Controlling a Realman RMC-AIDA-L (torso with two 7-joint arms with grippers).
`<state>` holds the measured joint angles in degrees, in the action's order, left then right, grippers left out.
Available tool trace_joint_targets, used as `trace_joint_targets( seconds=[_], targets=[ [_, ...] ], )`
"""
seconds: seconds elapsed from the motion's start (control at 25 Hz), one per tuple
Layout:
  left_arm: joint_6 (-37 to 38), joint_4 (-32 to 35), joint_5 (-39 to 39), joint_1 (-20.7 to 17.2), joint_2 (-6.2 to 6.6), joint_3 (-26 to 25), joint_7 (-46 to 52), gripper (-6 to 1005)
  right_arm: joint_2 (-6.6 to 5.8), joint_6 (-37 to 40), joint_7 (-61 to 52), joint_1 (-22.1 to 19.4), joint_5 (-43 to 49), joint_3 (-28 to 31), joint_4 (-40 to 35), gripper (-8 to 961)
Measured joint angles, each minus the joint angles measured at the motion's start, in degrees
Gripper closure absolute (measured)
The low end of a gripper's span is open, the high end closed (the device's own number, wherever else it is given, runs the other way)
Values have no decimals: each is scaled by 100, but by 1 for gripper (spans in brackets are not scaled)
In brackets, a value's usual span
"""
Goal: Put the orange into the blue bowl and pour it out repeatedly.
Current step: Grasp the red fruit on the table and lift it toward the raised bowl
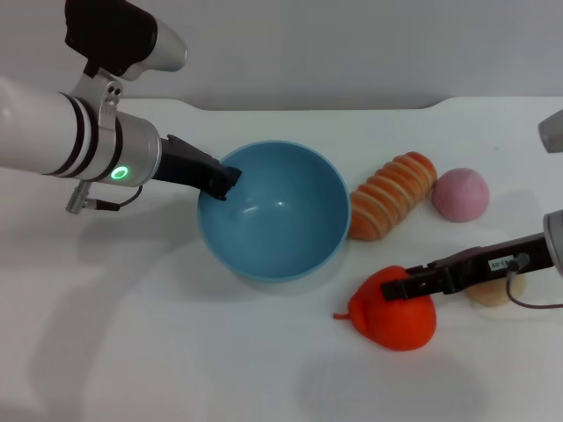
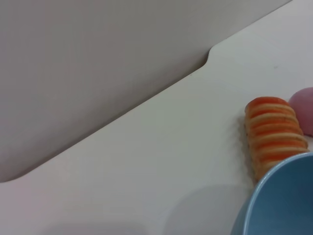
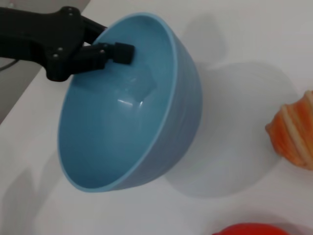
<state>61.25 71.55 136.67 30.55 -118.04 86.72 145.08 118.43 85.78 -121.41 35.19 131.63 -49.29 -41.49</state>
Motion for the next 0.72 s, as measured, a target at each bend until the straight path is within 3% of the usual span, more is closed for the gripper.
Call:
trace_joint_targets(
  seconds=[0.28,0.68,0.72],
  targets=[
    [-90,15,-1,-40,1,41,-6,1000,-4,-98,32,46,85,-54,104,296],
    [-184,-15,13,-37,1,46,-7,999,-17,7,131,-4,54,-44,48,547],
    [-187,-18,14,-37,1,46,-7,999,-23,47,189,-23,-1,-21,36,626]
  ],
)
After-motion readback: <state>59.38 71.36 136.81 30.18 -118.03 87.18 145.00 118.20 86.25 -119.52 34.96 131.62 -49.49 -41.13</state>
